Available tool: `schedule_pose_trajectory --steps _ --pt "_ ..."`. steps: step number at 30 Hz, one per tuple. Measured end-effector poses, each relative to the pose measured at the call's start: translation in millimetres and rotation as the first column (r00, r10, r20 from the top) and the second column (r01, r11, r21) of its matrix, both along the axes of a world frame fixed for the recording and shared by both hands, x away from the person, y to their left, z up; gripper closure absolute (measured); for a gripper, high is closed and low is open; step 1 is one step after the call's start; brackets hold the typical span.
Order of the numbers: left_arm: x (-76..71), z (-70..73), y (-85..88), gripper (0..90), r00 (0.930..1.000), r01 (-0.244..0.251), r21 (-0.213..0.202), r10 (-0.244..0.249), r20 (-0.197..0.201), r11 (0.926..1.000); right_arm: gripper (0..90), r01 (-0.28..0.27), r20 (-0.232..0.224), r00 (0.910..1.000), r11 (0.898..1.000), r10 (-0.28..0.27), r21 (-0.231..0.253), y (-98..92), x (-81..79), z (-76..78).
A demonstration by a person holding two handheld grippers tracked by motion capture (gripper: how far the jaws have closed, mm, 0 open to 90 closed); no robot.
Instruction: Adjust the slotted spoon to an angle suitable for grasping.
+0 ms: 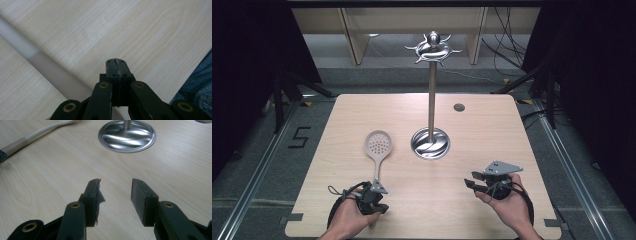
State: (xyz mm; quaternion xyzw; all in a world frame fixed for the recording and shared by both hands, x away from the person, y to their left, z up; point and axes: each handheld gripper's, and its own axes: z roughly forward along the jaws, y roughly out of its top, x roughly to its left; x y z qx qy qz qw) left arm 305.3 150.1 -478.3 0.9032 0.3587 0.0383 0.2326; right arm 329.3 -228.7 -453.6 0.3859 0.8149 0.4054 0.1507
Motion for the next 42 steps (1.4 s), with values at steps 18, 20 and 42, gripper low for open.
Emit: schedule_pose_trajectory --steps 18,20,42 --pt "2.1 -5.9 5.0 89.5 0.9997 -0.018 0.038 0.019 -0.018 0.9991 58.5 -0.008 -0.012 0.9999 1.0 0.008 -0.004 0.9 -1.0 0.7" --pt "2.4 -7.0 5.1 89.5 0.9993 -0.034 0.038 0.034 -0.011 0.9987 58.5 -0.012 -0.008 0.9999 1.0 0.012 -0.007 0.5 -0.6 0.6" --pt "1.7 -4.9 28.6 89.5 0.993 -0.109 0.079 0.112 -0.038 0.9909 57.2 -0.016 -0.023 0.9996 1.0 0.016 -0.019 0.4 0.1 -0.9"
